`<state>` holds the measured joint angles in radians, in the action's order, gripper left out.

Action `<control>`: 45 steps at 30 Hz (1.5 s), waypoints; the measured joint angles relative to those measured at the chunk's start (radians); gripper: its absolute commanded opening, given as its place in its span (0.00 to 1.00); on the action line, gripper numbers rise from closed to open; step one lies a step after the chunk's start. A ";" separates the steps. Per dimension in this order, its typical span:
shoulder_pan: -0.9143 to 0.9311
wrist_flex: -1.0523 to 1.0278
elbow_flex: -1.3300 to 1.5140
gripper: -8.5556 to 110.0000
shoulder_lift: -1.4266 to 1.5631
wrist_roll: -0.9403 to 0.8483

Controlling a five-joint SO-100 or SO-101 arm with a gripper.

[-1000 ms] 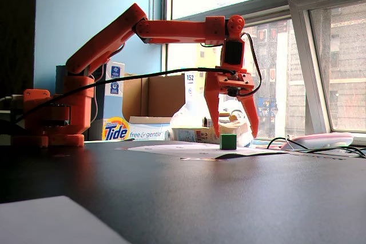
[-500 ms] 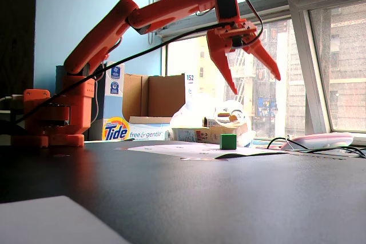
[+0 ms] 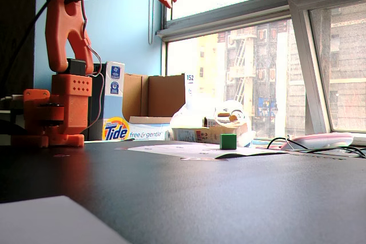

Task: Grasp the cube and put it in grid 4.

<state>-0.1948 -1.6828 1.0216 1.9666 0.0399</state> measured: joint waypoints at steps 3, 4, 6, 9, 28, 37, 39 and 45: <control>0.074 0.061 0.236 0.07 0.160 -0.009; 0.092 0.098 0.327 0.07 0.219 -0.021; 0.127 0.184 0.517 0.07 0.339 -0.048; 0.155 0.324 0.805 0.07 0.522 -0.094; 0.202 0.919 1.944 0.07 1.258 -0.135; 0.215 0.747 1.991 0.07 1.316 -0.095; 0.221 0.716 1.994 0.07 1.327 -0.084; 0.221 0.699 2.017 0.07 1.331 -0.072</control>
<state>0.0261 -0.9833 3.0388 3.2981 -0.0322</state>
